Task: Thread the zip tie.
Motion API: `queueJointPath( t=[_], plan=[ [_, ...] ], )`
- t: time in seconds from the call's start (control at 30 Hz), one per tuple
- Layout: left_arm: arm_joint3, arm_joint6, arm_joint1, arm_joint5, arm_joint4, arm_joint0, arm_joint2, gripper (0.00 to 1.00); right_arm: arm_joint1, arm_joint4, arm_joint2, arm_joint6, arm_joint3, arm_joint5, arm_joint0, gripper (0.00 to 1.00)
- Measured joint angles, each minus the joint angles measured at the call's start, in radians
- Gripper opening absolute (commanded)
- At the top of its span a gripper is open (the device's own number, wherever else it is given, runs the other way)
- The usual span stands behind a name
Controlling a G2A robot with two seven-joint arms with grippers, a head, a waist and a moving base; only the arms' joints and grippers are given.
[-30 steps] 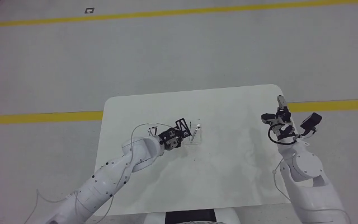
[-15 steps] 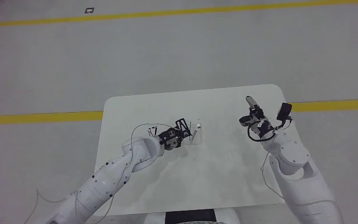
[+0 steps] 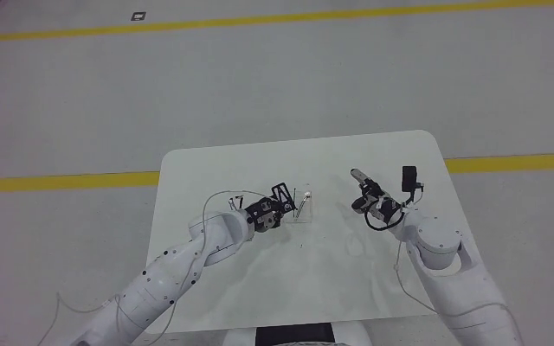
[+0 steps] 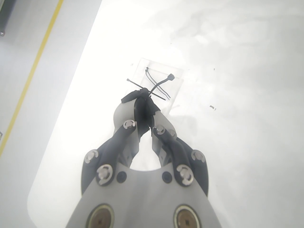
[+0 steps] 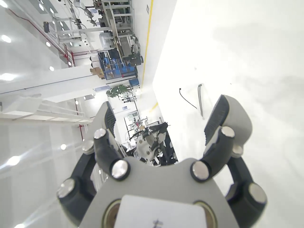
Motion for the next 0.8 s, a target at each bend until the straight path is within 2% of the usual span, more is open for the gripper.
queueJointPath(
  t=[0.13,0.4,0.6,0.8],
  plan=[
    [0.000,0.000,0.000,0.000,0.000,0.000,0.000,0.00,0.000,-0.001,-0.002,0.002,0.001,-0.001,-0.001,1.00],
    [0.000,0.000,0.000,0.000,0.000,0.000,0.000,0.00,-0.003,0.021,-0.073,0.133,0.072,-0.026,0.011,1.00],
    [0.000,0.000,0.000,0.000,0.000,0.000,0.000,0.00,-0.011,0.023,-0.144,0.154,0.096,-0.049,0.035,1.00],
    [0.000,0.000,0.000,0.000,0.000,0.000,0.000,0.00,-0.011,0.019,-0.148,0.159,0.096,-0.052,0.037,1.00]
  ],
)
